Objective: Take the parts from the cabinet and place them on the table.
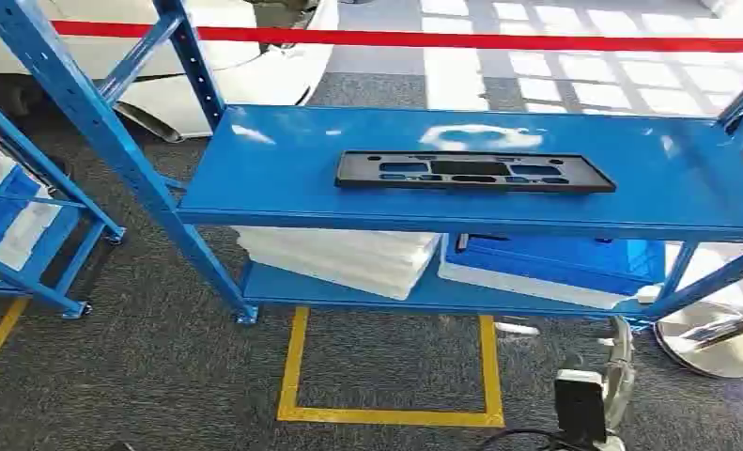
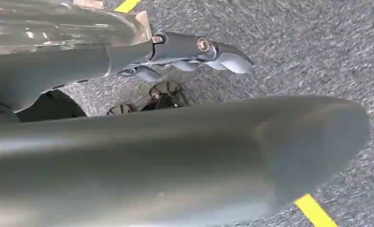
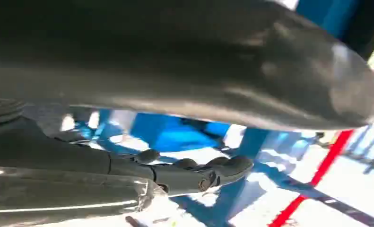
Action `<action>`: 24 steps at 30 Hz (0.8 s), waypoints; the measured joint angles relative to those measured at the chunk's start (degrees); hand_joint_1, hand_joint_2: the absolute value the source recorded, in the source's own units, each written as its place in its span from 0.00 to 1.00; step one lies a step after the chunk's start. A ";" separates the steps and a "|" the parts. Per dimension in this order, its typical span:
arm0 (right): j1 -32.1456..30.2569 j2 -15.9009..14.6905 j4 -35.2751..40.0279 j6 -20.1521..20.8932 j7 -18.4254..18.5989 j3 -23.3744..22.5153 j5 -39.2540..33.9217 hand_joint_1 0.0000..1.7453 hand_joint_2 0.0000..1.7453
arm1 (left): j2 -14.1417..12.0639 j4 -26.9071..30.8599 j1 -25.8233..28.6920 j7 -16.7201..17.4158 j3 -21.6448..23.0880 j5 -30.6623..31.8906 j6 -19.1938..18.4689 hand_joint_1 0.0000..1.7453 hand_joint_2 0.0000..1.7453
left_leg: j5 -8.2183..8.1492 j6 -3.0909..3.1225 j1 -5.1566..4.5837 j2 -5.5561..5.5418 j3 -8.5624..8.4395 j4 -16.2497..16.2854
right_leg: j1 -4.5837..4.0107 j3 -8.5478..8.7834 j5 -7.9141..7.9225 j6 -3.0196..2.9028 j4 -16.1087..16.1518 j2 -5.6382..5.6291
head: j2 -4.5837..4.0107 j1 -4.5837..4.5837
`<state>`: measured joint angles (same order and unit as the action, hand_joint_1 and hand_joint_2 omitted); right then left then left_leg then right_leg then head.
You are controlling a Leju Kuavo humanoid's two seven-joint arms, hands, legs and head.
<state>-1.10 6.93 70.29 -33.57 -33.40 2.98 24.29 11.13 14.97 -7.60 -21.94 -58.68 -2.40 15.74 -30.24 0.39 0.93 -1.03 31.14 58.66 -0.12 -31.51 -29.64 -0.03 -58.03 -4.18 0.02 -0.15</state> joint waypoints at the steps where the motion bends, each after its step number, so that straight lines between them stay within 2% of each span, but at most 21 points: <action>1: 0.33 0.00 0.71 0.15 0.09 1.64 1.23 0.00 0.00 | 0.04 -0.02 -0.08 0.11 0.42 0.00 0.00 0.00 0.00 | 0.00 0.00 0.00 0.00 0.00 0.00 | 0.00 0.01 0.00 0.00 0.00 0.00 | 0.00 0.00; 6: 2.56 0.00 3.45 1.97 0.72 10.73 4.89 0.00 0.00 | 0.28 -0.07 -0.62 0.55 2.14 0.00 0.00 0.00 0.00 | 0.02 0.01 0.00 0.00 -0.01 0.00 | 0.00 0.01 0.01 -0.01 -0.03 0.00 | 0.00 0.00; 14: 4.85 -0.57 4.43 8.88 1.03 22.27 4.21 0.00 0.00 | 0.46 -0.20 -1.38 -0.07 4.02 0.00 -0.26 0.00 0.00 | 0.02 0.01 -0.01 -0.01 0.00 0.00 | 0.00 0.00 0.00 -0.01 -0.03 0.01 | 0.00 0.00; 20: 4.81 -1.71 3.54 13.23 0.59 31.49 3.86 0.00 0.00 | 0.76 -0.24 -1.71 -3.33 5.05 0.00 -3.89 0.00 0.00 | 0.01 0.00 -0.01 -0.01 0.00 0.00 | 0.00 -0.04 0.00 -0.01 -0.02 -0.01 | 0.00 0.00; 24: 4.65 -2.91 3.19 12.37 0.55 33.94 4.87 0.00 0.00 | 0.83 -0.37 -1.56 -6.34 5.35 0.00 -9.34 0.00 0.00 | 0.01 0.00 -0.02 0.00 -0.01 0.00 | 0.00 -0.03 0.00 -0.01 -0.02 -0.02 | 0.00 0.00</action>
<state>3.56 4.02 73.48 -21.20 -32.85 36.92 29.16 11.96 14.60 -9.16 -28.28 -53.33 -2.40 6.40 -30.23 0.39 0.92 -1.03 31.13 58.66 -0.12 -31.54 -29.64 -0.04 -58.05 -4.20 0.02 -0.15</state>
